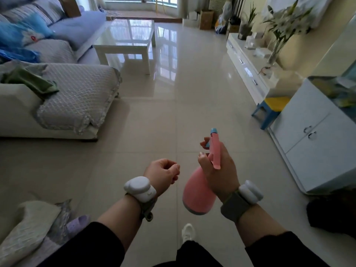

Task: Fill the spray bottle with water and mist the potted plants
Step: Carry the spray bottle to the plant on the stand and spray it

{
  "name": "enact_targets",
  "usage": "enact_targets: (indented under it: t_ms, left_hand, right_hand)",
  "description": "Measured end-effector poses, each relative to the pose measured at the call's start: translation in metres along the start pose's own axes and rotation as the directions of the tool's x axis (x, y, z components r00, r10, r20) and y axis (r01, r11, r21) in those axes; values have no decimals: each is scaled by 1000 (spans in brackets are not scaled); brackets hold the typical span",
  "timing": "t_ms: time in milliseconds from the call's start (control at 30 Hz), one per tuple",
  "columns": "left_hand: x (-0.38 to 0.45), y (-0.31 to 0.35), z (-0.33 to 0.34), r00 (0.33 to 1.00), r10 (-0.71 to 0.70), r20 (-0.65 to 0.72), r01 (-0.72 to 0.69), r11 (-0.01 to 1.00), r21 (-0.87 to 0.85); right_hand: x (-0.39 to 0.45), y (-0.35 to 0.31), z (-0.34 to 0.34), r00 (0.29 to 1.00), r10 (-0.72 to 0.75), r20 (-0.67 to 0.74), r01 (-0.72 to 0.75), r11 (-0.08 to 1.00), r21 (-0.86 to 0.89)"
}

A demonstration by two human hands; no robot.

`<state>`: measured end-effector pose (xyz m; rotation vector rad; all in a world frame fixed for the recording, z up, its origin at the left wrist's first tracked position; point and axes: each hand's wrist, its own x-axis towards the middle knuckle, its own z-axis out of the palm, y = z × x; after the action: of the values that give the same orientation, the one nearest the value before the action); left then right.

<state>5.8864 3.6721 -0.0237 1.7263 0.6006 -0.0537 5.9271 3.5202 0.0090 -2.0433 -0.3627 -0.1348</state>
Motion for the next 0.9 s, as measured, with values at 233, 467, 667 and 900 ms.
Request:
enact_targets:
  t_ms: [233, 467, 667, 900]
  left_hand:
    - [137, 81, 23, 1000, -4, -2, 4, 1000, -14]
    - [275, 133, 35, 994, -65, 83, 64, 998, 12]
    - [421, 197, 36, 976, -95, 197, 98, 995, -8]
    - [571, 267, 53, 979, -88, 184, 90, 996, -1]
  right_hand:
    - [167, 21, 5, 1000, -5, 16, 4, 1000, 18]
    - [324, 45, 27, 999, -3, -32, 5, 999, 50]
    - [468, 59, 55, 990, 55, -132, -40, 993, 112]
    - [618, 97, 63, 992, 122, -43, -119, 990, 75]
